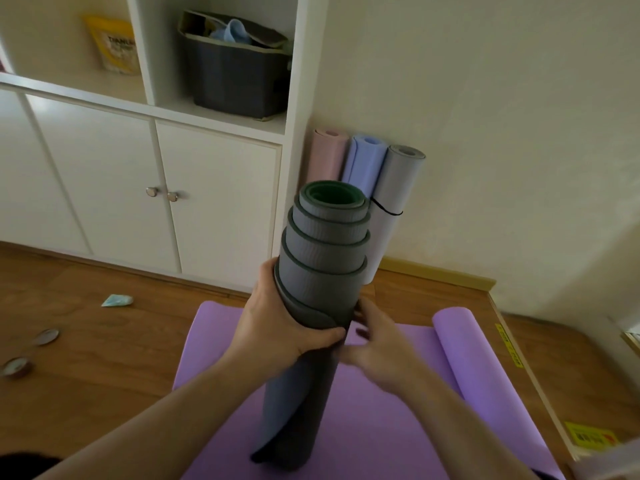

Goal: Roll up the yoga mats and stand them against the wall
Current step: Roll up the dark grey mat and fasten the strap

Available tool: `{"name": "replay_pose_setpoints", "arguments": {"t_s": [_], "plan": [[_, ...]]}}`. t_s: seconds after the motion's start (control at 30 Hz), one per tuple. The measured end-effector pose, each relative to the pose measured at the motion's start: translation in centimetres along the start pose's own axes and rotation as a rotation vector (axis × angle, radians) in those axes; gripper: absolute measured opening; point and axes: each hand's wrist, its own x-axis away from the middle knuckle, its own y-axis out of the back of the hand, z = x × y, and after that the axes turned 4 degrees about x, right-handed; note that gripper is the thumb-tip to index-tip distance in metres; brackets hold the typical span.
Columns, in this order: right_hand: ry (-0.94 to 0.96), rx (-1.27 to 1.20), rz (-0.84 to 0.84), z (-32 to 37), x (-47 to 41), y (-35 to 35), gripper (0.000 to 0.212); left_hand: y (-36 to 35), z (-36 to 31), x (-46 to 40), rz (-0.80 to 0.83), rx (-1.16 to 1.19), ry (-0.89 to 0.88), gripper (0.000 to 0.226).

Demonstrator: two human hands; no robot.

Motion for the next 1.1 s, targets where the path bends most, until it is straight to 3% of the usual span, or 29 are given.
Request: {"name": "replay_pose_setpoints", "arguments": {"t_s": [0.13,0.2,0.3,0.4,0.47,0.6,0.67,0.83,1.0,1.1], "plan": [[0.142,-0.246,-0.389,5.6,-1.7,6.5,0.053,-0.3,-0.5,0.6,0.065,-0.021,0.031,0.128],[0.279,-0.128,-0.488,10.4,-2.3,9.2,0.045,-0.7,-0.6,1.1,0.11,-0.039,0.039,0.13],[0.386,0.281,-0.333,17.3,-2.2,10.7,0.036,-1.5,-1.2,1.7,0.171,-0.052,0.034,0.131],[0.182,0.71,0.005,19.0,-3.0,7.7,0.05,-2.0,-1.5,2.1,0.203,-0.077,0.04,0.131],[0.058,0.87,0.076,17.9,-3.7,5.8,0.062,-1.9,-1.5,2.2,0.227,-0.105,0.058,0.126],[0.049,0.855,0.009,16.9,-4.2,5.1,0.062,-1.2,-1.7,2.8,0.24,-0.201,0.084,0.119],[0.053,0.846,0.0,16.9,-4.5,5.1,0.064,-0.7,-2.5,3.2,0.228,-0.389,0.105,0.111],[0.064,0.838,-0.013,16.6,-5.0,4.0,0.064,1.2,-5.8,3.3,0.336,-0.837,0.148,0.053],[0.065,0.854,-0.021,16.0,-5.5,2.3,0.058,2.5,-6.8,3.0,0.385,-0.756,0.219,0.021],[0.053,0.837,-0.031,16.1,-5.8,2.2,0.057,2.9,-6.4,2.5,0.376,-0.738,0.226,0.022]]}}
